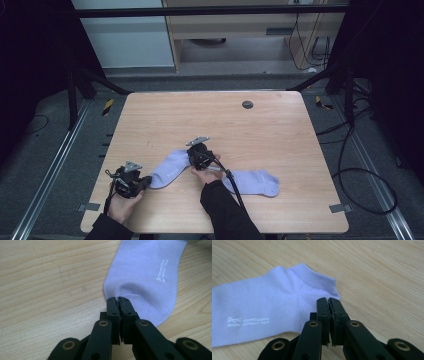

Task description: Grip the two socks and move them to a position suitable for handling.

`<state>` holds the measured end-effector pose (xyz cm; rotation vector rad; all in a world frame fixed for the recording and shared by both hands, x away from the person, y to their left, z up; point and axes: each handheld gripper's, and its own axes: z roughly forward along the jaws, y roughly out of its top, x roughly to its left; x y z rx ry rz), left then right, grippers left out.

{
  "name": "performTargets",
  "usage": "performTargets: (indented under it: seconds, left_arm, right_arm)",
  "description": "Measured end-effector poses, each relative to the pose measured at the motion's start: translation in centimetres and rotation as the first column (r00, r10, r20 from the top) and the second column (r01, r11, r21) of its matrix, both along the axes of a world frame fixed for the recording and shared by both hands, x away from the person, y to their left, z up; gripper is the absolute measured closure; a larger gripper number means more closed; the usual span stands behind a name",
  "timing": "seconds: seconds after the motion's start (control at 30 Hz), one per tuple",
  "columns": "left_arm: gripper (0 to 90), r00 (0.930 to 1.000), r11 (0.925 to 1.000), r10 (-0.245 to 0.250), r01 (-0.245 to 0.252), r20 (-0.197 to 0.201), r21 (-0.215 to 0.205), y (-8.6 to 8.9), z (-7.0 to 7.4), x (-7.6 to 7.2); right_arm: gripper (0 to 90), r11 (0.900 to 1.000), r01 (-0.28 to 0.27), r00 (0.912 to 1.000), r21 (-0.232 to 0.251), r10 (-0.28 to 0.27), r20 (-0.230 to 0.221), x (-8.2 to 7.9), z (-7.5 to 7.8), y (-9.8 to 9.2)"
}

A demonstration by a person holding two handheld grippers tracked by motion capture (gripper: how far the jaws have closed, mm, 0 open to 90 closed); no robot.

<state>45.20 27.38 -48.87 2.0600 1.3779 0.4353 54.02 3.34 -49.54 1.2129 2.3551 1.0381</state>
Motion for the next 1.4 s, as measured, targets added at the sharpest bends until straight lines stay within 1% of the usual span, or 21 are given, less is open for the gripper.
performTargets:
  seconds: [0.03,0.07,0.1,0.17,0.3,0.4,0.43,0.53,0.6,0.63,0.67,0.7,0.73,0.83,0.87,0.9,0.97,1.03,1.1,1.23,1.4]
  left_arm:
    - [87.9,1.0,1.0,0.0,0.0,0.0,0.0,0.0,0.0,0.0]
    - [87.9,1.0,1.0,0.002,-0.002,0.008,-0.002,0.1,0.1,0.1]
    - [88.2,0.9997,0.9999,0.01,-0.01,0.023,-0.012,0.3,0.4,0.2]
    - [88.3,0.9984,0.9994,0.028,-0.027,0.049,-0.022,0.7,0.9,0.5]
    - [88.4,0.9965,0.9987,0.045,-0.044,0.07,-0.026,1.3,1.2,1.2]
    - [88.3,0.9956,0.9991,0.043,-0.043,0.083,-0.005,1.2,1.3,1.9]
    - [88.3,0.9958,0.9992,0.039,-0.04,0.083,0.008,1.1,1.2,2.2]
    - [88.2,0.9966,0.9988,0.036,-0.038,0.074,0.03,0.7,0.9,3.1]
    - [87.9,0.997,0.9984,0.037,-0.039,0.068,0.039,0.6,0.8,3.3]
    - [86.8,0.9973,0.9985,0.035,-0.038,0.064,0.039,0.6,0.7,3.3]
    - [84.6,0.996,0.9984,0.048,-0.05,0.075,0.027,0.7,0.8,3.2]
    - [81.5,0.996,0.9984,0.048,-0.05,0.075,0.027,0.7,0.8,3.2]
    - [81.5,0.9951,0.9981,0.056,-0.058,0.082,0.019,1.0,1.0,3.1]
    - [73.7,0.9912,0.9967,0.08,-0.079,0.105,-0.018,1.5,1.6,2.8]
    - [69.4,0.989,0.9953,0.092,-0.088,0.115,-0.04,1.7,1.9,2.6]
    - [68.0,0.989,0.9953,0.092,-0.088,0.115,-0.04,1.7,1.9,2.6]
    - [66.8,0.9869,0.9936,0.101,-0.093,0.126,-0.064,1.9,2.3,2.3]
    - [62.7,0.9852,0.992,0.104,-0.093,0.136,-0.085,1.8,2.6,2.0]
    - [59.0,0.9851,0.9908,0.1,-0.086,0.139,-0.105,1.5,3.0,1.7]
    - [54.4,0.9866,0.9924,0.062,-0.045,0.151,-0.114,0.2,3.6,1.1]
    - [52.0,0.9889,0.9918,0.013,0.006,0.148,-0.128,-1.7,4.0,0.6]
  right_arm:
    - [87.9,1.0,0.002,1.0,0.018,-0.001,-0.003,-0.2,0.2,-0.1]
    - [87.9,1.0,0.002,1.0,0.018,-0.001,-0.003,-0.2,0.2,-0.1]
    - [87.9,0.999,-0.002,1.0,0.035,0.002,0.001,-0.4,0.4,-0.3]
    - [87.9,0.998,-0.011,0.9998,0.064,0.009,0.018,-1.1,1.0,-0.7]
    - [87.8,0.994,-0.032,0.9989,0.103,0.028,0.037,-2.8,1.7,-1.1]
    - [87.5,0.995,-0.047,0.9983,0.091,0.043,0.04,-4.4,1.5,-1.1]
    - [87.5,0.995,-0.047,0.9983,0.091,0.043,0.04,-4.4,1.5,-1.1]
    - [87.2,0.997,-0.055,0.998,0.057,0.053,0.034,-5.4,0.9,-1.0]
    - [85.4,0.997,-0.059,0.9982,0.04,0.058,0.018,-5.7,0.5,-1.1]
    - [81.7,0.998,-0.053,0.9986,0.041,0.053,0.002,-5.8,0.3,-1.3]
    - [79.3,0.998,-0.05,0.9987,0.043,0.05,-0.005,-5.8,0.3,-1.4]
    - [79.3,0.998,-0.05,0.9987,0.043,0.05,-0.005,-5.8,0.3,-1.4]
    - [77.0,0.998,-0.05,0.9987,0.048,0.05,-0.005,-5.9,0.3,-1.6]
    - [70.1,0.997,-0.042,0.999,0.068,0.041,0.016,-6.1,0.9,-2.3]
    - [66.9,0.996,-0.041,0.9984,0.082,0.037,0.042,-6.2,1.8,-3.1]
    - [66.9,0.996,-0.041,0.9984,0.082,0.037,0.042,-6.2,1.8,-3.1]
    - [64.1,0.994,-0.04,0.9978,0.099,0.035,0.057,-6.2,2.5,-3.9]
    - [60.7,0.993,-0.03,0.9971,0.11,0.022,0.073,-6.3,3.4,-4.9]
    - [57.7,0.995,-0.022,0.9961,0.102,0.013,0.088,-6.3,3.9,-6.0]
    - [51.7,0.995,-0.005,0.996,0.097,-0.004,0.09,-6.4,4.5,-8.5]
    - [48.7,0.995,0.039,0.9941,0.089,-0.048,0.097,-6.8,4.9,-11.9]
